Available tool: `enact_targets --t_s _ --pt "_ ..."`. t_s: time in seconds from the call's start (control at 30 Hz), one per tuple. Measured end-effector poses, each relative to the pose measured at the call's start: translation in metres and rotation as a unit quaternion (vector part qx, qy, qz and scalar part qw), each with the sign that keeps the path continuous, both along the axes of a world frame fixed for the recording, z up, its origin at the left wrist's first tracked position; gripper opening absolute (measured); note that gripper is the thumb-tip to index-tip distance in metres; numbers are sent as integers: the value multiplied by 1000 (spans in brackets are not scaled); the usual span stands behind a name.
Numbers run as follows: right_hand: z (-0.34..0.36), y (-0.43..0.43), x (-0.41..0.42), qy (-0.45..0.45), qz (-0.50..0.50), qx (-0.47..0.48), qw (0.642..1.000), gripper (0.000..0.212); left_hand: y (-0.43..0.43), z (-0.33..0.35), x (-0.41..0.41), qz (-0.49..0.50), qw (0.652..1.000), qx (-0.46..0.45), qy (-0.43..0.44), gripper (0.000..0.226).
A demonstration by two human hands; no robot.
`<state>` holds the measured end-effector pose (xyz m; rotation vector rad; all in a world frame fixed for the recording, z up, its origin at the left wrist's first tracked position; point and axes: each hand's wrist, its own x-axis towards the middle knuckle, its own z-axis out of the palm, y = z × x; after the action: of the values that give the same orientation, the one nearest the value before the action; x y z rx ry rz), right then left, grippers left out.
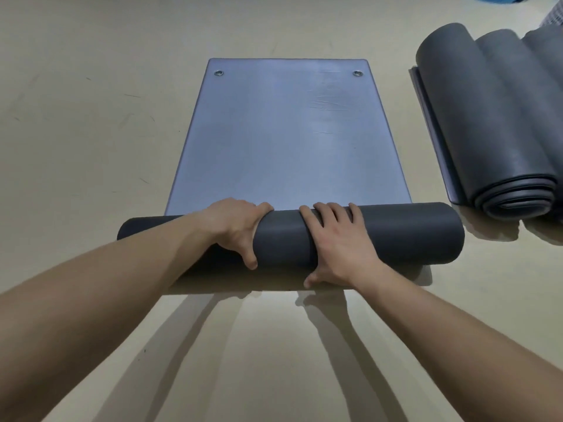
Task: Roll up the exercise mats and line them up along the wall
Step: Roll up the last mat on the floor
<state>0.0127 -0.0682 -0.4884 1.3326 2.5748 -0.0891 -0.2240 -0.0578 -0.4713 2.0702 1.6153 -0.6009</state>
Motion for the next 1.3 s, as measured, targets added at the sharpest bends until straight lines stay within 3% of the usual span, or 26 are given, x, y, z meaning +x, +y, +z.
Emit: enact_targets --t_s 0.1,0.2,0.27,0.43,0.53,0.6,0.7,0.77,0.87,0.93,1.03,1.1,1.2,1.3 --pt "-8 9 -2 -9 6 12 1000 128 0 -2 1 16 1000 0 -5 119" --pt "8 52 -15 -13 -2 -99 995 123 -31 -23 9 -5 987 150 49 133" --pt "19 74 -25 -18 -10 -168 986 118 -34 -29 13 7 982 184 47 131" --pt "22 73 -25 -14 -40 -293 955 106 -11 -13 6 -14 997 72 14 112" --pt "6 22 -4 -4 -46 -126 991 126 -4 -8 5 -39 999 12 18 106" --pt "-6 -5 4 -1 -37 -37 999 125 9 0 8 -30 999 -44 11 105" --pt "-4 9 1 -2 -34 -54 998 124 21 3 4 25 994 -90 -49 107" --pt "5 33 -5 -1 -35 -107 994 126 11 2 -2 40 996 -42 -75 113" --pt "22 70 -14 8 -54 -222 974 121 -19 -8 -11 16 993 119 1 132" --pt "28 80 -16 20 -64 -261 963 119 -26 -16 -14 8 988 152 33 133" --pt "22 65 -12 12 -55 -160 986 142 -21 -12 -14 4 987 157 33 116" --pt "14 43 -8 -21 -26 -91 995 146 -24 -6 -10 -5 986 163 30 108" --pt "27 41 2 -8 -21 -159 987 122 -26 1 -2 -17 994 104 21 102" --pt "44 34 10 1 -37 -262 964 122 -12 15 5 23 996 -75 -32 97"
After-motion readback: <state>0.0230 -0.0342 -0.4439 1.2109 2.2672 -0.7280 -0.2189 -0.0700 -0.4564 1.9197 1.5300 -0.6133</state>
